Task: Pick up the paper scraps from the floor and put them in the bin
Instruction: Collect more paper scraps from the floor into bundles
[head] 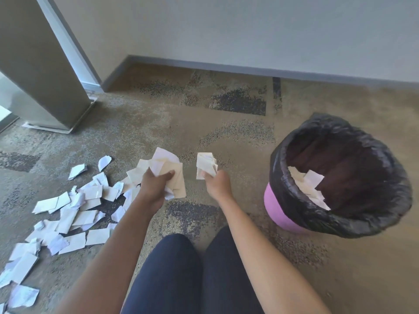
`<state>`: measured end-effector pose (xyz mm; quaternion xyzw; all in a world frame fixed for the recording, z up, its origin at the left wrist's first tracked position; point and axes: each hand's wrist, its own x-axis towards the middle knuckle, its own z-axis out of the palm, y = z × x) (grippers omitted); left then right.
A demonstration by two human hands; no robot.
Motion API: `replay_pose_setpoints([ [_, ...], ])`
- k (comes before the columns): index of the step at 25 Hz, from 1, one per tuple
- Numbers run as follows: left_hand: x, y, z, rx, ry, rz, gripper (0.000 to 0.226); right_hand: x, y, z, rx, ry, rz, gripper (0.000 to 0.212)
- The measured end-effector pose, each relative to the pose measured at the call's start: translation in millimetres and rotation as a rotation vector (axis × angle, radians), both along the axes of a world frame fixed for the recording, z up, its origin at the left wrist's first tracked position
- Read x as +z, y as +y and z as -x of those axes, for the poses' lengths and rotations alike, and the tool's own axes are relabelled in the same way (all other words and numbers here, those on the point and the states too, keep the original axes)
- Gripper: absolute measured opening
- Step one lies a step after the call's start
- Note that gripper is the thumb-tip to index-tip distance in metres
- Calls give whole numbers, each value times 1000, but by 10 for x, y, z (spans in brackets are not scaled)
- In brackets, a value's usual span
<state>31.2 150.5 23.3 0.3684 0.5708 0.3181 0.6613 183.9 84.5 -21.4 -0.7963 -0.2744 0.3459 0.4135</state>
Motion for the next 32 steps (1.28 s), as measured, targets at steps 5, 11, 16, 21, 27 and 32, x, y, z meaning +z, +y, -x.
replay_pose_setpoints([
  [5,474,-363,-693,24,-134,-120,38,808,-376,-342,-100,-129,-279,24],
  [11,867,-1088,-1702,-168,-152,-211,39,1308,-1155,-957,-425,-304,-371,29],
  [16,1123,-1548,-2381,-327,-129,-123,36,1324,-1635,-1417,-627,-312,-210,26],
  [21,1143,-1638,-2587,-568,-134,-89,55,1317,-1924,-1657,-667,-243,-133,35],
  [27,912,-1472,-2499,-603,-58,-115,56,1312,-1895,-1676,-633,-175,-179,37],
  [32,991,-1330,-2064,-399,-71,-154,17,1273,-1584,-1468,-528,-150,-217,26],
])
